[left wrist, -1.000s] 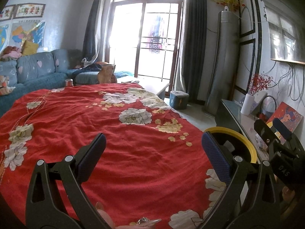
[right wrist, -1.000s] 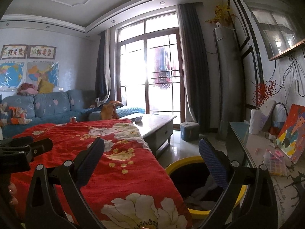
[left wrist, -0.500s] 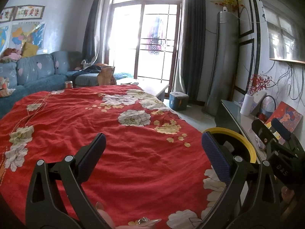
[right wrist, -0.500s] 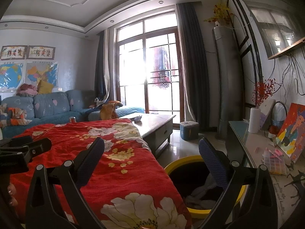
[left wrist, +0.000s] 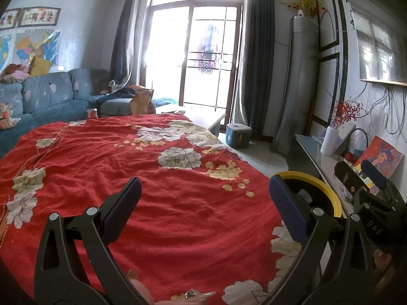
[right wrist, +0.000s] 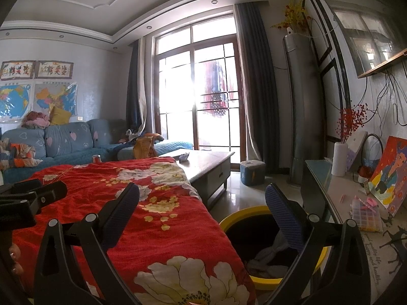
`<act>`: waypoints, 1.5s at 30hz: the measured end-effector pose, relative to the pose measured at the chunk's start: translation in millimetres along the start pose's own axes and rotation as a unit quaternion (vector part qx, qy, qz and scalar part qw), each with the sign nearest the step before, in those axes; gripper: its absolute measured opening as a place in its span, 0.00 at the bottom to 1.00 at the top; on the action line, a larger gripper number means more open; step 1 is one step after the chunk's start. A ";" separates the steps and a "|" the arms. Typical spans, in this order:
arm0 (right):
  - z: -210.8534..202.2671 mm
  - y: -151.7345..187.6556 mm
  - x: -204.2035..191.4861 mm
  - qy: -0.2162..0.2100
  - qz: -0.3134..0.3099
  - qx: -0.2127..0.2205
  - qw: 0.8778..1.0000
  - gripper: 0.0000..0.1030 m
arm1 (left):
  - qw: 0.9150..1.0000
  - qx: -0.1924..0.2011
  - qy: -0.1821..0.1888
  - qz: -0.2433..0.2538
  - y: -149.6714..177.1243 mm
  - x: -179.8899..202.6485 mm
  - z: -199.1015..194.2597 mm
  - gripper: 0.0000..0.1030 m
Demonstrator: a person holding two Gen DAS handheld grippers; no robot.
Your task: Collect trash
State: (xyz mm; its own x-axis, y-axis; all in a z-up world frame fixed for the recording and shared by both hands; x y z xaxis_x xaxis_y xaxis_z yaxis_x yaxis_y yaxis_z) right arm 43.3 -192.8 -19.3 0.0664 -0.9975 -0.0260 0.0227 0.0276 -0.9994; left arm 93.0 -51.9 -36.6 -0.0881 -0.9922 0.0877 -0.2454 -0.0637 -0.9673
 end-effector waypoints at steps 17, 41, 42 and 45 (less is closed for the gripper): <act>0.0 -1.0 0.1 0.000 0.001 -0.001 1.000 0.94 | 1.000 -0.002 0.000 -0.001 -1.0 -0.3 0.8 0.89; 54.6 -9.5 -123.7 -0.148 0.043 -0.126 0.980 0.94 | 0.993 -0.050 -0.103 -0.034 -8.4 -127.7 -5.5 0.89; 58.3 -10.5 -154.1 -0.177 0.044 -0.138 0.973 0.94 | 0.989 -0.056 -0.129 -0.039 -8.4 -153.3 -9.4 0.89; 65.9 -1.3 -264.0 -0.265 0.022 -0.200 0.943 0.94 | 0.960 -0.076 -0.255 -0.081 -3.4 -271.3 -36.3 0.89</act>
State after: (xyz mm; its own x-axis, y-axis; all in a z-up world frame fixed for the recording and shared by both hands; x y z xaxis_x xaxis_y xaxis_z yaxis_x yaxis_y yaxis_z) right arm 91.6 74.8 -9.6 0.5506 -0.8199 -0.1568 -0.3617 -0.0651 -0.9300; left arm 82.7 221.4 -48.4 0.4385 -0.8962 0.0675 -0.3585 -0.2433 -0.9013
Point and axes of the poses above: each gripper's, at about its wrist camera, not at the fingertips, and z roughly the way its jaws point, x to its right, y to its underside, the point moved 7 cm from there along z, roughly the way its jaws point, and after that the axes turned 7 degrees about x, right-handed, at the moved point
